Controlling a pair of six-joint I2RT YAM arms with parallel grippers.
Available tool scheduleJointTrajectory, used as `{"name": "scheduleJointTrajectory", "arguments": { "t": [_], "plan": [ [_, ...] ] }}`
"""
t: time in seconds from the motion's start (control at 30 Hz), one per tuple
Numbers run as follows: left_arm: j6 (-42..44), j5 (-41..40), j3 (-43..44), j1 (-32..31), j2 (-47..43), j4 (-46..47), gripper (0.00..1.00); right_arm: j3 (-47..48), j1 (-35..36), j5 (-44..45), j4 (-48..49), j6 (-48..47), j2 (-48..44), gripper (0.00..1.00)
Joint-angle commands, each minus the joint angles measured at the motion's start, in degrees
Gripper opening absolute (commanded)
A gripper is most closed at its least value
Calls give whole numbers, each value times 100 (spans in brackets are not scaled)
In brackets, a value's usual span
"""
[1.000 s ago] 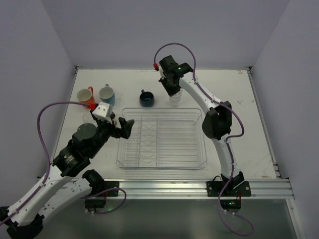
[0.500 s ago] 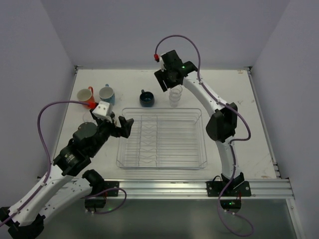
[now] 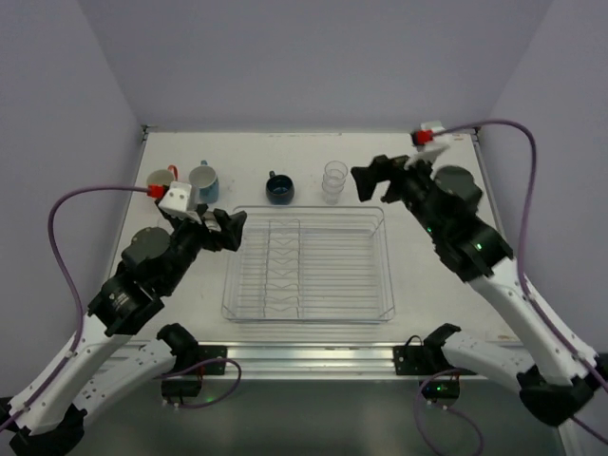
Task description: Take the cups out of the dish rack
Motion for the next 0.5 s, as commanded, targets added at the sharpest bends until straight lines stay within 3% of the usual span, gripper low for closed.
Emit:
{"name": "scheduleJointTrajectory", "arguments": {
  "t": [0.0,0.07,0.2,0.47],
  "plan": [
    [-20,-643,740,28,-36,21,100,-1460,-31,532,1387,642,-1690,99],
    [6,-882,961,20,-114,29,100,-1877,-31,900,1336,713,-2689,99],
    [251,-1217,996,20,-282,433,100,-2493,-31,1577,1054,739,-3729,99],
    [393,-1208,1426,29,-71,513,100,-2118,-22,1536,914,511,-3944,99]
  ]
}}
